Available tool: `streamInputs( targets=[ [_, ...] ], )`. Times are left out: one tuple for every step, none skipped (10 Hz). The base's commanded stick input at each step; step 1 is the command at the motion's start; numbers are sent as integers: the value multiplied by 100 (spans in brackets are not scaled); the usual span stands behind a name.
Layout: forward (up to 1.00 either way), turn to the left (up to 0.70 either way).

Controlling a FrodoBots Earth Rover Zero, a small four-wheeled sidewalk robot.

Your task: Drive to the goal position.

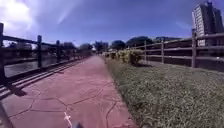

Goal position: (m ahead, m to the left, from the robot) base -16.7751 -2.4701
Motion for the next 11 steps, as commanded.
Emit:
streamInputs(
  targets=[
    [0, 0],
    [0, 0],
    [0, 0],
    [0, 0],
    [0, 0],
    [0, 0],
    [0, 0],
    [0, 57],
    [0, 70],
    [0, 70],
    [0, 70]
  ],
)
